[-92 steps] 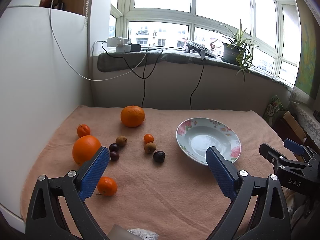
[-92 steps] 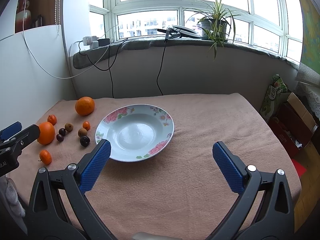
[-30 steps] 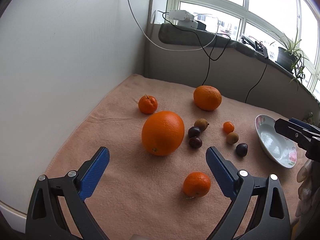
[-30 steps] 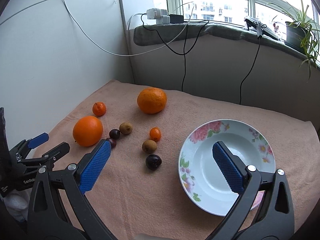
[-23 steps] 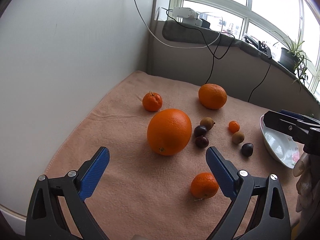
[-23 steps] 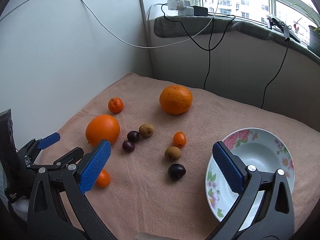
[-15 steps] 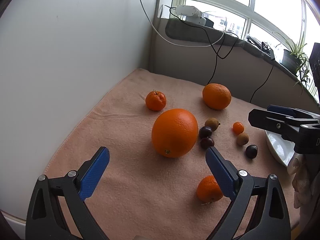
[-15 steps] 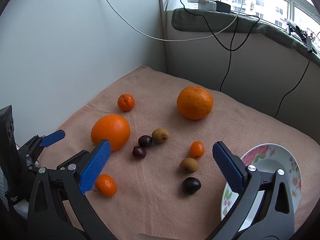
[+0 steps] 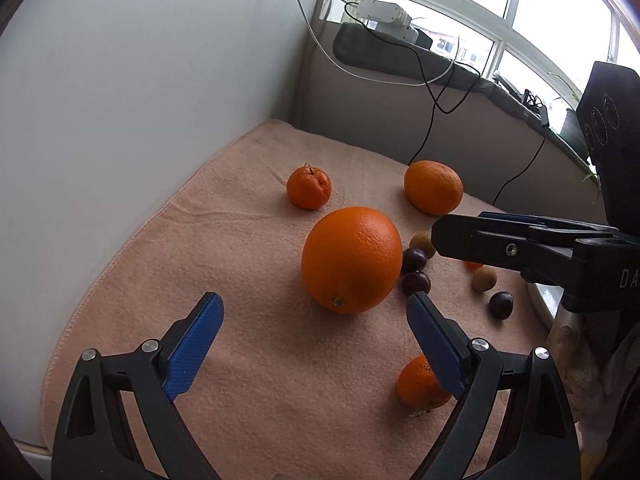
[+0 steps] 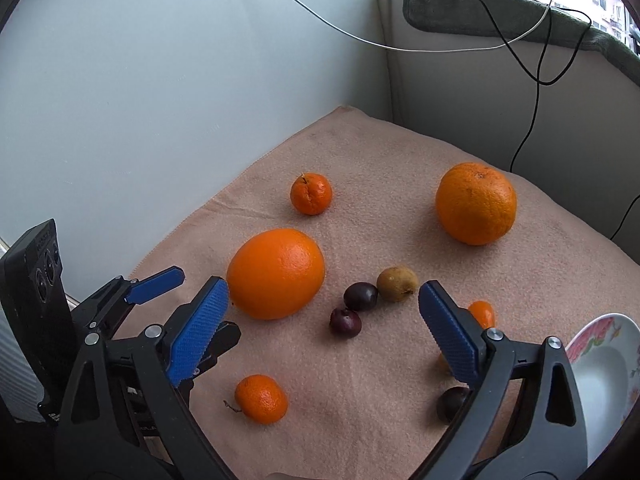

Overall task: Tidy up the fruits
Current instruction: 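Move the right tool to the large orange and close its fingers on it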

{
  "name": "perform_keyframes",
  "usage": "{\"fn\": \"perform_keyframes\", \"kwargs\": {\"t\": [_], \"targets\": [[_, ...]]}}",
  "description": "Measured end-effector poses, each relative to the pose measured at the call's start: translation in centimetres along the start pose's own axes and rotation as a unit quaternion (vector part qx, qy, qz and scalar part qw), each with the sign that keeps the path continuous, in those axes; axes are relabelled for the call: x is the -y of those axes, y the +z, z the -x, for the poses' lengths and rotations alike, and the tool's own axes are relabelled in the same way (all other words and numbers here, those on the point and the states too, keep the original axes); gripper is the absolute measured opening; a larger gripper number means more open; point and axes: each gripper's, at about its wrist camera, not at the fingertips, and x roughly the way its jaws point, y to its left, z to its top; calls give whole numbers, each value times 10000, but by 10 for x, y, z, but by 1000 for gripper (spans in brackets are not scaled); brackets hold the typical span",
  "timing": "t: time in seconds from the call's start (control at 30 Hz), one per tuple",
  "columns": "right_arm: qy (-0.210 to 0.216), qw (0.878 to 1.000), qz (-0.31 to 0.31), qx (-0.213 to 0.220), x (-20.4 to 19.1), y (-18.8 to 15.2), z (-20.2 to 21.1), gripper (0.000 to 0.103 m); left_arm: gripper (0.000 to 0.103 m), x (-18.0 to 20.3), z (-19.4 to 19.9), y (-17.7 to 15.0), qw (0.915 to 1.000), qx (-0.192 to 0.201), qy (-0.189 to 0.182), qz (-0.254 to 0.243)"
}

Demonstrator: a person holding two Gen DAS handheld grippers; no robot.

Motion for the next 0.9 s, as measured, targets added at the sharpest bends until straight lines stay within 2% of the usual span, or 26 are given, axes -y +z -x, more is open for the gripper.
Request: {"fn": "perform_keyframes", "kwargs": {"t": [0.2, 0.3, 0.4, 0.57, 0.63, 0.8, 0.87, 0.9], "targets": [[215, 9995, -5, -214, -5, 2, -22, 95, 92, -1, -5, 1, 9999, -55, -113, 21], [340, 9989, -23, -320, -7, 4, -32, 91, 92, -1, -8, 2, 9996, -107, -252, 64], [400, 9985, -45, -372, -7, 7, -42, 91, 79, -3, -14, 5, 9988, -186, -418, 143], [517, 9976, -86, -452, -8, 11, -54, 90, 79, -6, -24, 9, 9977, -293, -563, 237], [584, 9968, -100, -538, -8, 12, -59, 80, 79, -5, -26, 9, 9972, -329, -628, 240], [716, 9951, -147, -666, -8, 13, -68, 80, 78, -4, -31, 13, 9956, -414, -796, 281], [757, 9945, -167, -706, -9, 13, -73, 80, 70, -6, -36, 14, 9945, -499, -865, 333], [781, 9940, -186, -736, -9, 13, -76, 80, 70, -7, -37, 14, 9939, -531, -905, 353]]}}
